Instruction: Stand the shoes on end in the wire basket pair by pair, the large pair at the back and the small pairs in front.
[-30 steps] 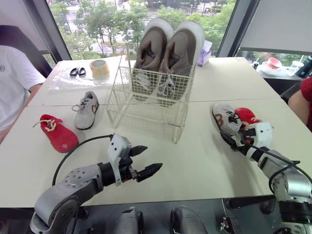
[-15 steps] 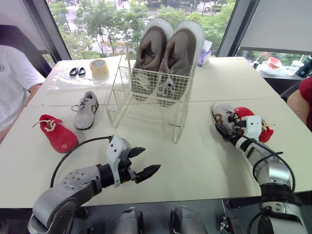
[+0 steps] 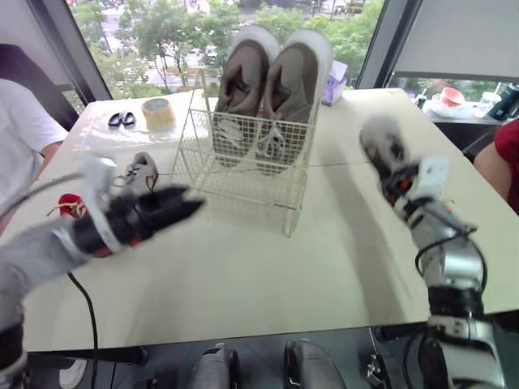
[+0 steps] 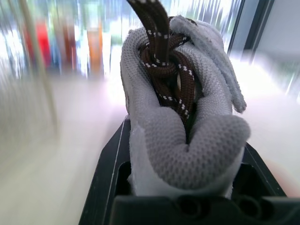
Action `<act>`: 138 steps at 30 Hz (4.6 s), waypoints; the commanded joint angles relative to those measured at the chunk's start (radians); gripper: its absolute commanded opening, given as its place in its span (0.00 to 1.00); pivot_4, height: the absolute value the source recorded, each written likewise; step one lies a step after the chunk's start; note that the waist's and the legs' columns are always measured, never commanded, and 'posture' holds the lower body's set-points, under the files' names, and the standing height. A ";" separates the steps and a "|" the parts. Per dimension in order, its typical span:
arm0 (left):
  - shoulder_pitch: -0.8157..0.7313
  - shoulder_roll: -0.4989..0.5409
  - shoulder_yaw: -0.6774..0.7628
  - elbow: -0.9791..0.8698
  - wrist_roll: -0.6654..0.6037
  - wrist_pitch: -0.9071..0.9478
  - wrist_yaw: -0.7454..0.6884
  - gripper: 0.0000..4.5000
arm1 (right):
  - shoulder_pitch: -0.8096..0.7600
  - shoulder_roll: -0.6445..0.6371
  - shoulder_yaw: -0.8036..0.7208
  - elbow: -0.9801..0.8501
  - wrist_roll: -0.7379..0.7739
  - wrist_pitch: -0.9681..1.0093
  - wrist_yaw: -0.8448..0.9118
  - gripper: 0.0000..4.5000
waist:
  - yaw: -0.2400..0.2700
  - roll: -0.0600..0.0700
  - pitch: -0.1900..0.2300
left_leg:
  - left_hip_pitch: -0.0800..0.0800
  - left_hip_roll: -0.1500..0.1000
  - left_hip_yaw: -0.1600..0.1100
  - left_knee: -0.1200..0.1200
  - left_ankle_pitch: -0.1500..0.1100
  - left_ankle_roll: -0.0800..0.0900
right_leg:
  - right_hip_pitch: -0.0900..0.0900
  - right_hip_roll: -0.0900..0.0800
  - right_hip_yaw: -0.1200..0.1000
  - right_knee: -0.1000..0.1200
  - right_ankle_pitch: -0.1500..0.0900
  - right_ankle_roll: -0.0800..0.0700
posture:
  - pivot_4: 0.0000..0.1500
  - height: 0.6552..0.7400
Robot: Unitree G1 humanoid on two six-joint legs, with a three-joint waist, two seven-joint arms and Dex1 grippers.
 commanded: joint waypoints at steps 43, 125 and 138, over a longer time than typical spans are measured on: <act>-0.816 -0.054 -0.241 0.582 0.437 0.137 -0.574 1.00 | -0.342 -0.123 0.348 -0.336 -0.020 -0.183 0.649 0.33 | -0.001 -0.016 0.001 | 0.002 -0.001 0.001 -0.012 0.005 -0.009 | 0.002 0.000 -0.002 -0.010 0.000 0.002 | 1.00 1.00; -0.167 -0.318 -0.181 -0.026 0.134 -0.162 0.237 0.99 | -0.338 0.462 0.024 -0.357 0.980 0.232 -0.151 0.26 | -0.003 -0.017 0.001 | 0.002 0.001 -0.003 -0.013 0.004 -0.006 | 0.002 0.001 -0.004 -0.008 0.002 -0.001 | 1.00 1.00; -0.044 -0.145 -0.179 -0.224 0.253 -0.168 0.213 0.99 | -0.409 -0.280 0.158 -0.047 0.545 0.286 0.551 0.26 | -0.006 -0.015 0.002 | 0.001 0.001 0.000 -0.015 0.001 -0.002 | 0.001 0.001 -0.003 -0.014 0.000 -0.004 | 1.00 1.00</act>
